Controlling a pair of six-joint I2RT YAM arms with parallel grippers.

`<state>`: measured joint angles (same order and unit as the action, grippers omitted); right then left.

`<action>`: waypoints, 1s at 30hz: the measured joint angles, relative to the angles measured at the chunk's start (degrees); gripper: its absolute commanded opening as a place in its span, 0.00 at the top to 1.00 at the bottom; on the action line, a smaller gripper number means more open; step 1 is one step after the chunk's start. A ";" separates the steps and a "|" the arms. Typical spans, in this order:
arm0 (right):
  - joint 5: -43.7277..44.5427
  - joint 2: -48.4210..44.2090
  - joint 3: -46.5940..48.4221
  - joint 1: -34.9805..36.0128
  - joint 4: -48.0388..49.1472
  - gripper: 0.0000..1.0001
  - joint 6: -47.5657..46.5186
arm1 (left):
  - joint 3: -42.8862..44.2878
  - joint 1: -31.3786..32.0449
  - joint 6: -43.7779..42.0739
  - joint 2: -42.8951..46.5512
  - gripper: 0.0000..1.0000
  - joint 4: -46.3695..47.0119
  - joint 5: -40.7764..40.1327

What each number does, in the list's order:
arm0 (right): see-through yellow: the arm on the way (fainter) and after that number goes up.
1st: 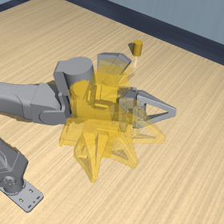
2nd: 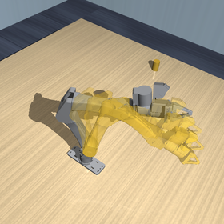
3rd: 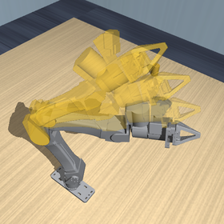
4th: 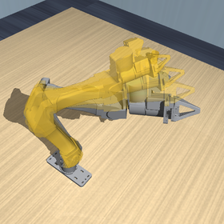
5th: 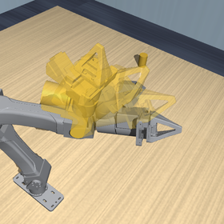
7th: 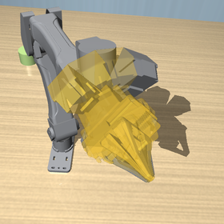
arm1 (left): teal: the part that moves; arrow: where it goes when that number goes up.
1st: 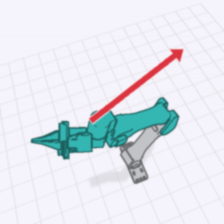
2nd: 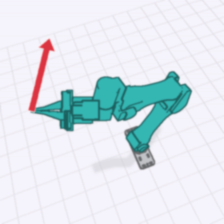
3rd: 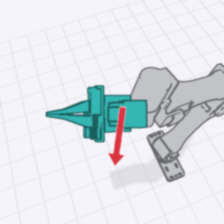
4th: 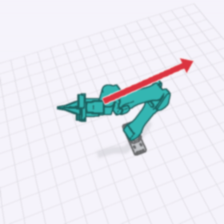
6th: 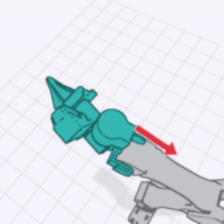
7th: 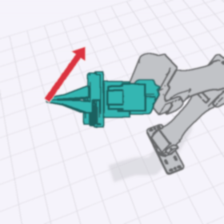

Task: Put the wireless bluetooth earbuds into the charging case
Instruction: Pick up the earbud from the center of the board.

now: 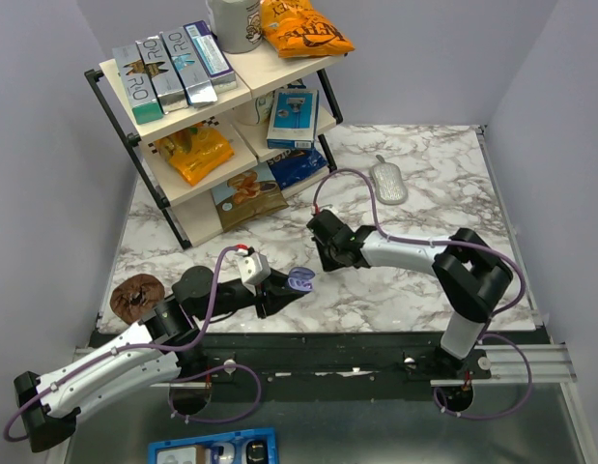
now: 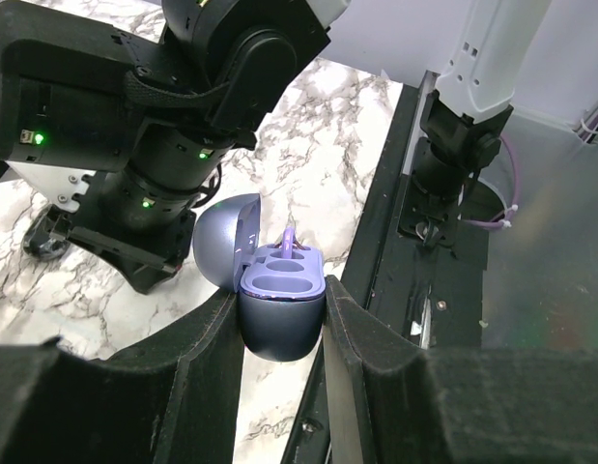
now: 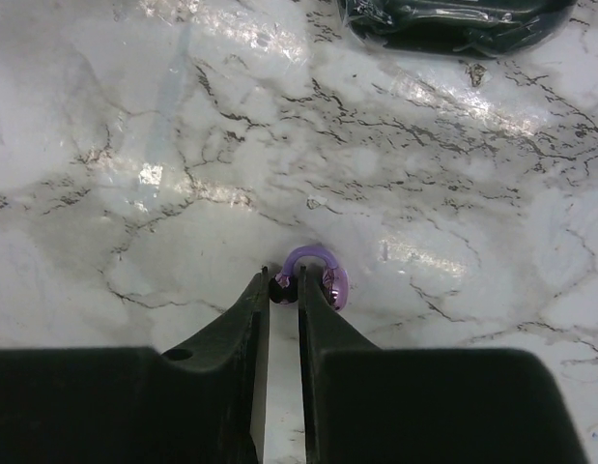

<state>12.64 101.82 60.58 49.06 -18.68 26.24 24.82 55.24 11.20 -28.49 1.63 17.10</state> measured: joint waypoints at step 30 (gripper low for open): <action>-6.82 -8.70 1.70 3.23 -7.98 0.51 -18.51 | 0.00 0.00 -0.02 1.57 1.00 0.02 0.02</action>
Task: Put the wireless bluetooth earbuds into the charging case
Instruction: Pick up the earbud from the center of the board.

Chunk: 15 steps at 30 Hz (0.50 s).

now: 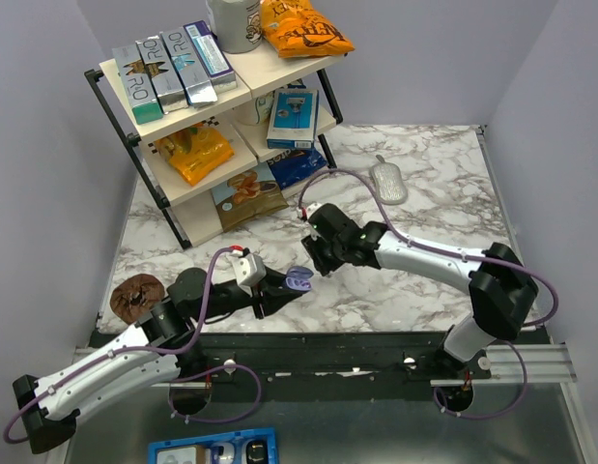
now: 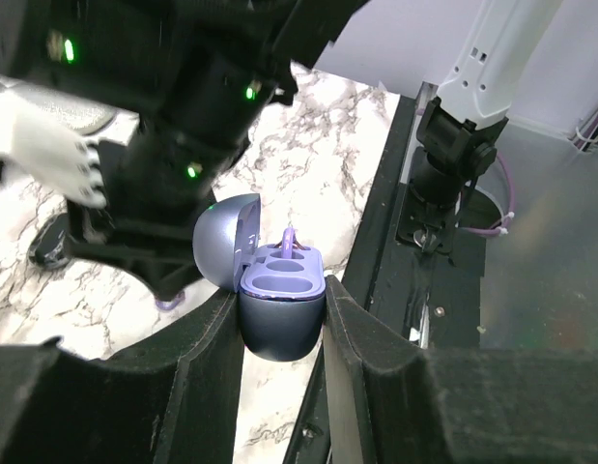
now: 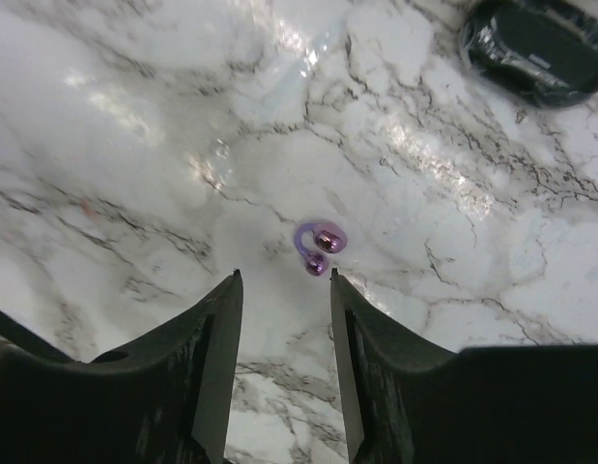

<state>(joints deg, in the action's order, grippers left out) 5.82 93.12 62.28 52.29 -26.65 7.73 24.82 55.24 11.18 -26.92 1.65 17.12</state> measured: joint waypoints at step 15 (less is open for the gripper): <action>1.57 6.69 5.31 1.51 -2.62 0.54 17.77 | 0.00 0.00 0.02 1.38 1.00 0.00 0.00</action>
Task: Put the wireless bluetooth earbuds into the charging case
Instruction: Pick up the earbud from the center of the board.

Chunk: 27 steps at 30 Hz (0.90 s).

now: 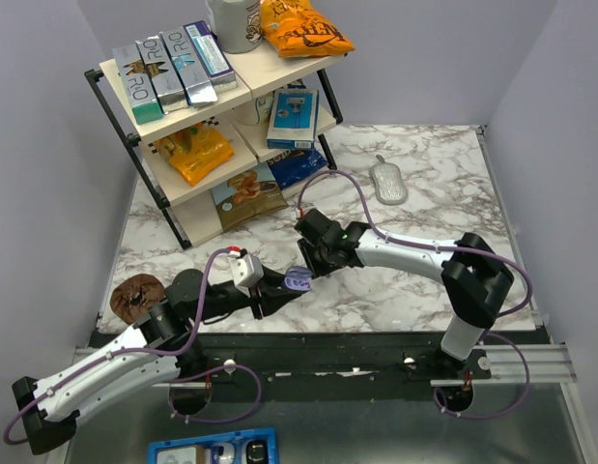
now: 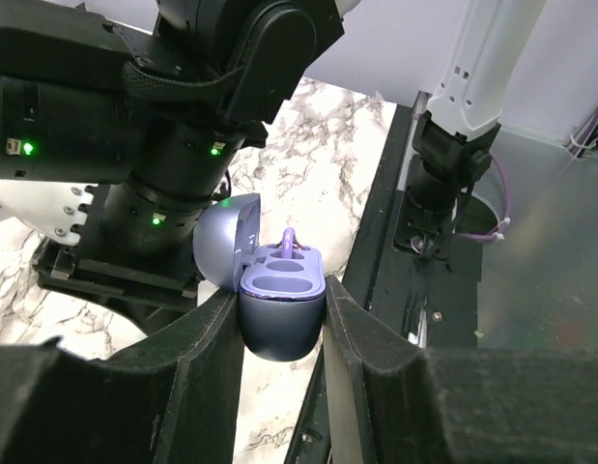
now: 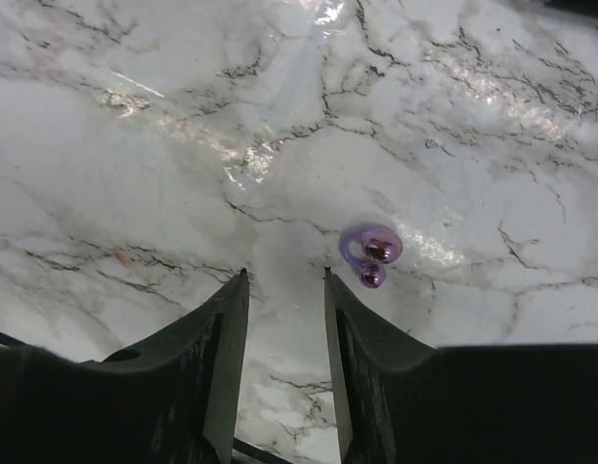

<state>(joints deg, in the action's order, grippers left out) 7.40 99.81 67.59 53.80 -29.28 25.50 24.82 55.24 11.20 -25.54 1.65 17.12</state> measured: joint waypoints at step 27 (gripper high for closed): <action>5.20 3.56 -0.22 0.13 -0.61 0.60 0.85 | 0.00 0.00 0.00 -0.39 1.00 -0.02 0.00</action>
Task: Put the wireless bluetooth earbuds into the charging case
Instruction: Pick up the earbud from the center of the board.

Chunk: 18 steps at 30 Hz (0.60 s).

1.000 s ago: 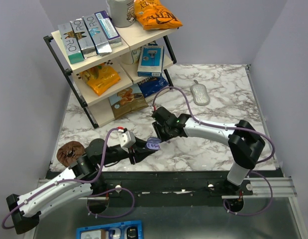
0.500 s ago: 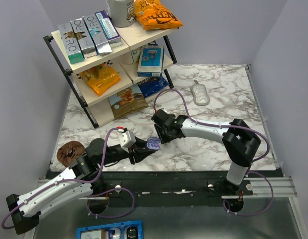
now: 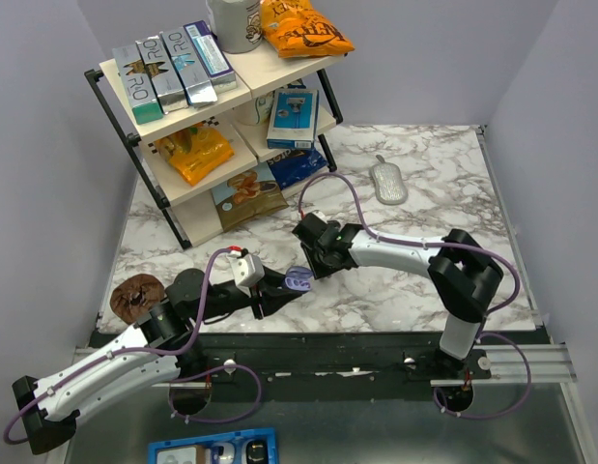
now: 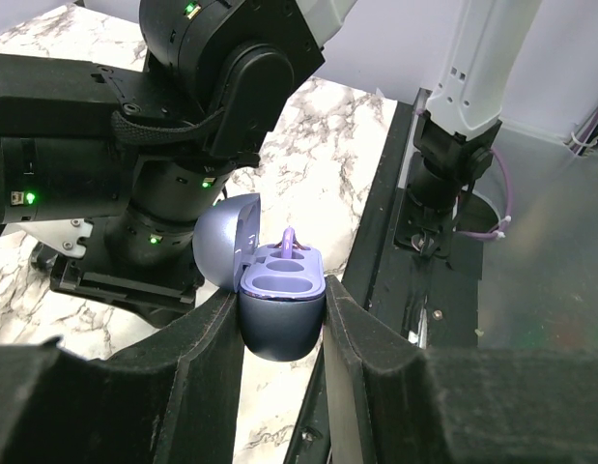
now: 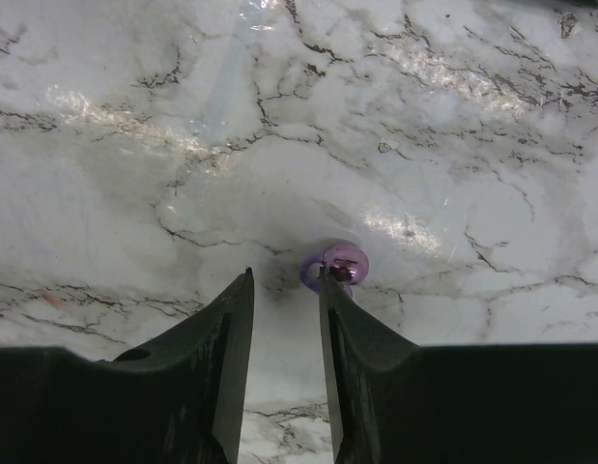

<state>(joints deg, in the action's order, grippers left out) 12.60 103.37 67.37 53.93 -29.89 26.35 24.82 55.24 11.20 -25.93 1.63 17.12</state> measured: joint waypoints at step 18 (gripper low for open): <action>1.03 1.84 -0.44 0.00 0.35 0.65 0.68 | -0.02 0.00 0.02 -0.07 0.99 0.02 0.00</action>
<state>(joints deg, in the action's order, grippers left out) 13.63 105.21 66.94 53.93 -29.54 27.03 24.80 55.24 11.22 -26.00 1.65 17.12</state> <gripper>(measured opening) 0.368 0.413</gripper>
